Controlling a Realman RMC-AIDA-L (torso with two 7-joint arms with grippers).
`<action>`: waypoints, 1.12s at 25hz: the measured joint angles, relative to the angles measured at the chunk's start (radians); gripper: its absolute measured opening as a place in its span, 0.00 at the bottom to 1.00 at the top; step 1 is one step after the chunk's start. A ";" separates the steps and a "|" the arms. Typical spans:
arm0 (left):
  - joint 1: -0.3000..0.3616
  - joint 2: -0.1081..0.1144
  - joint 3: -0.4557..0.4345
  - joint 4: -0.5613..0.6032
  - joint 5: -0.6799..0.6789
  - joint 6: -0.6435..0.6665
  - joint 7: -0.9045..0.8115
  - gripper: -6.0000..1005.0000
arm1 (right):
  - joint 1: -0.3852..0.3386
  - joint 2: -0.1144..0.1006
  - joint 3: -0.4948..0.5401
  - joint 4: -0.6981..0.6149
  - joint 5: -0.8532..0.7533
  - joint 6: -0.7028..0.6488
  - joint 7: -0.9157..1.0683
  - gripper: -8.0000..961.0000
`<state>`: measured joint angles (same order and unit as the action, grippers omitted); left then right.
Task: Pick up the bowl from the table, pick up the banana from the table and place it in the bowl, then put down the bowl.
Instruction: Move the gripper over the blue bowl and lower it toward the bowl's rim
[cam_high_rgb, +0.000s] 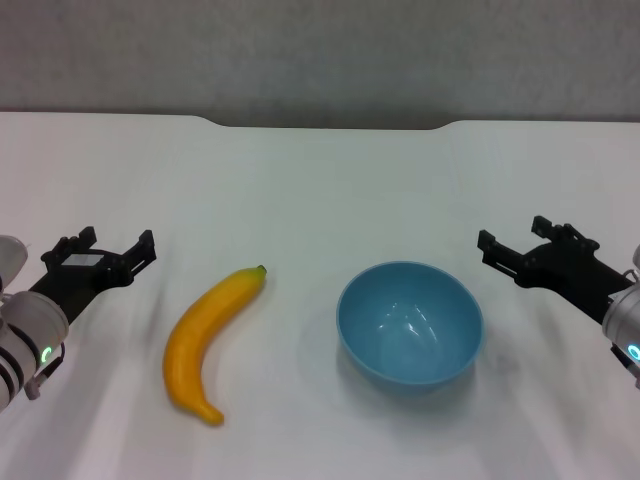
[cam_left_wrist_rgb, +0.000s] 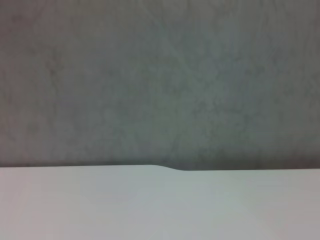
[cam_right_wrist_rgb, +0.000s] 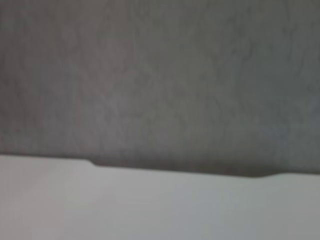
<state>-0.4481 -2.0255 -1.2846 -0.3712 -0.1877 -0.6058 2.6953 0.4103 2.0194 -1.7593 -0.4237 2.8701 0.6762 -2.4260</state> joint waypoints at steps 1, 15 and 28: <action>0.000 0.000 0.000 0.001 0.000 0.000 0.001 0.86 | -0.004 -0.001 0.000 -0.012 0.000 0.000 0.000 0.94; 0.020 -0.005 0.014 0.004 0.046 0.002 -0.001 0.86 | 0.052 -0.013 -0.091 -0.253 -0.631 -0.249 0.657 0.94; 0.043 -0.007 0.001 0.020 0.041 -0.004 0.003 0.86 | -0.004 -0.012 0.002 -0.396 -1.019 -0.247 1.017 0.95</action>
<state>-0.4046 -2.0328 -1.2832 -0.3509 -0.1466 -0.6096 2.6983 0.4066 2.0078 -1.7572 -0.8193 1.8515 0.4292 -1.4092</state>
